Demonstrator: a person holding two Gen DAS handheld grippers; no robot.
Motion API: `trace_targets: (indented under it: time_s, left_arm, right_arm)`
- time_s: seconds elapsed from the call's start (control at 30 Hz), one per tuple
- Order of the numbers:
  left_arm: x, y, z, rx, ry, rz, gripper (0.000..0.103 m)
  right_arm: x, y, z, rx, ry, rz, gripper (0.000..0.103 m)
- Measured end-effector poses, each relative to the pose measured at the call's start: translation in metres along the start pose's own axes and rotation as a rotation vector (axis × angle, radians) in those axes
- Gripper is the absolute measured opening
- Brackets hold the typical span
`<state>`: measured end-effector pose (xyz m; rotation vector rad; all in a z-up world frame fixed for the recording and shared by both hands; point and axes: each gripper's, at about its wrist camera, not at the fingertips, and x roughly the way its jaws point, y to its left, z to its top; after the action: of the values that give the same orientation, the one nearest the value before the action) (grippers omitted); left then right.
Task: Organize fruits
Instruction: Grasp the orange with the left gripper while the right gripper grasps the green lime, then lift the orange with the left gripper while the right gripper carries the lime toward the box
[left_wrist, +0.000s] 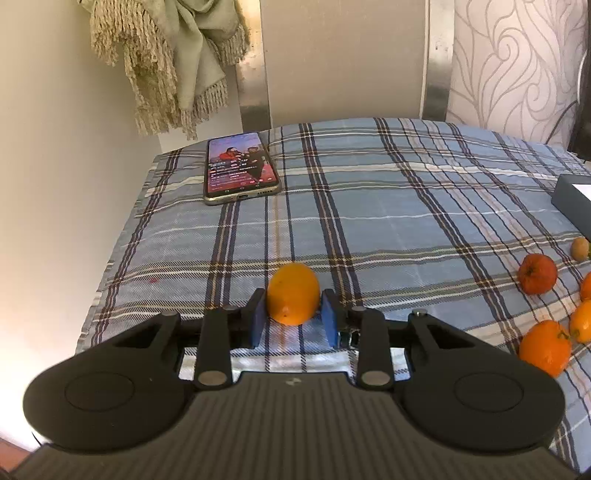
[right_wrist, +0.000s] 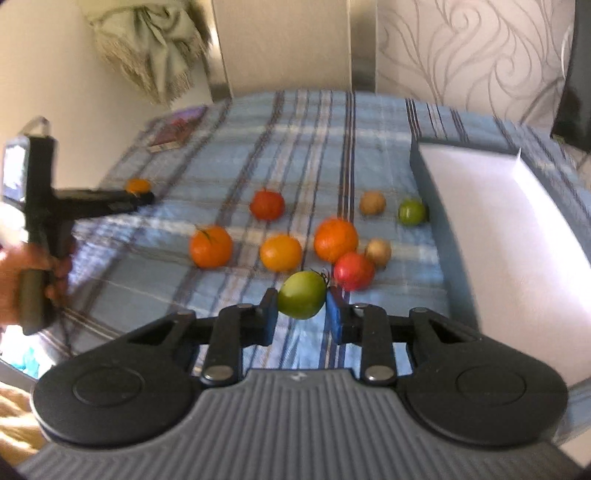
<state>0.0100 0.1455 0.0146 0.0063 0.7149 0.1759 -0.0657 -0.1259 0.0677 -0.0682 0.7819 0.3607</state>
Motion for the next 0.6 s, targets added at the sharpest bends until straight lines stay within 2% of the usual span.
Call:
trace_targets:
  time_s: [0.23,0.43,0.53,0.6]
  left_arm:
    - [0.001,0.005,-0.003,-0.053,-0.014,0.0,0.043]
    - [0.002,0.006,-0.004,-0.06,-0.018,-0.006,0.044]
    - [0.001,0.005,-0.002,-0.063,-0.006,0.0,0.035]
    - [0.001,0.003,0.0,-0.071,0.007,0.012,0.035]
  right_arm:
    - [-0.043,-0.006,0.021,-0.033,-0.069,0.042,0.031]
    - [-0.059,-0.002,0.018,-0.046,-0.112,0.047,0.031]
    - [-0.062,-0.006,0.015,-0.032,-0.116,0.047,0.031]
    - [-0.064,-0.009,0.015,-0.024,-0.123,0.044,0.031]
